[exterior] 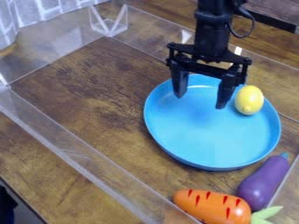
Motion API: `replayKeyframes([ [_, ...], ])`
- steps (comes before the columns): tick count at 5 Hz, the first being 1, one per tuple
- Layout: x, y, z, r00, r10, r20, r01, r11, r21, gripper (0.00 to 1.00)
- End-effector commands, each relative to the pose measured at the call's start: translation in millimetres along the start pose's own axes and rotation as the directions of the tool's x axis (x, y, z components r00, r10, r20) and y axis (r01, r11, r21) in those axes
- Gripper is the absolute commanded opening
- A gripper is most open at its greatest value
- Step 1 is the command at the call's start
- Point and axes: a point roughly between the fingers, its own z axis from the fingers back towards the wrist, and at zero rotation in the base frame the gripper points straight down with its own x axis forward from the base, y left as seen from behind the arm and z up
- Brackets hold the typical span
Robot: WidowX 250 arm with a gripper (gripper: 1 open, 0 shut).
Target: Remove the carrot from the blue tray and put it on the table
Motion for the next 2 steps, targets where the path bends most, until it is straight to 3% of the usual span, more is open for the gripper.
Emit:
replayKeyframes([
  [1, 14.2, -21.9, 21.3, 0.995, -0.032, 0.090, 0.035, 0.999, -0.032, 1.00],
  [2, 18.8, -33.8, 22.9, 0.992, -0.045, 0.118, 0.051, 0.998, -0.046, 1.00],
])
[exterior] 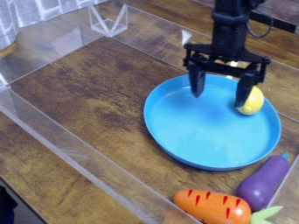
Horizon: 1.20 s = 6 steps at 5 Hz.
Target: Remove the carrot from the blue tray and put it on the table
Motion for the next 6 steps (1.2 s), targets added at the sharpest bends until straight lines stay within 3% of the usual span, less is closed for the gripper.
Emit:
replayKeyframes([
  [1, 14.7, -20.1, 13.7, 0.996, 0.015, 0.087, -0.012, 0.999, -0.032, 1.00],
  [4, 18.5, -40.5, 8.1, 0.991, 0.048, 0.127, -0.039, 0.997, -0.065, 1.00],
  [6, 6.1, -48.8, 18.9, 0.988, 0.051, 0.147, -0.040, 0.996, -0.080, 1.00],
])
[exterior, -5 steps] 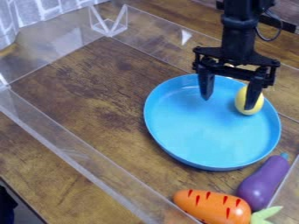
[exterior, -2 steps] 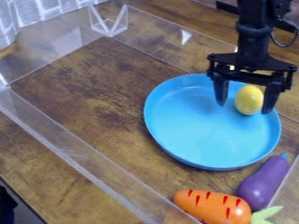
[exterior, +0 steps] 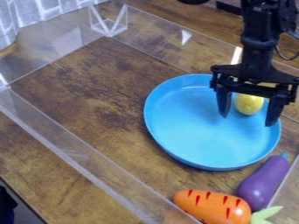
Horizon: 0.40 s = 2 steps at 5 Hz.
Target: Remove the carrot from the blue tray and put it on the table
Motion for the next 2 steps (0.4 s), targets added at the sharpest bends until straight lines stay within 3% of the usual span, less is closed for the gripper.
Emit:
replayKeyframes([
  [1, 7.7, -17.0, 38.1, 0.995, -0.020, 0.095, 0.025, 0.998, -0.052, 1.00],
  [2, 9.6, -17.6, 37.9, 0.994, -0.011, 0.105, 0.017, 0.998, -0.057, 1.00],
])
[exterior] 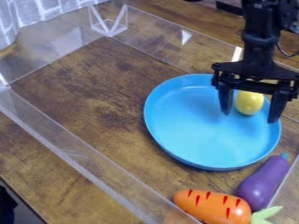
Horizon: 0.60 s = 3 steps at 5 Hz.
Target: Remove the carrot from the blue tray and put it on the table
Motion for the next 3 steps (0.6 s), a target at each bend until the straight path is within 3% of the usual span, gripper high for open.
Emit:
replayKeyframes([
  [1, -6.3, -23.8, 28.0, 0.997, -0.038, 0.071, 0.041, 0.998, -0.045, 1.00],
  [3, -41.9, -32.8, 0.6, 0.995, -0.100, 0.032, 0.101, 0.994, -0.037, 1.00],
])
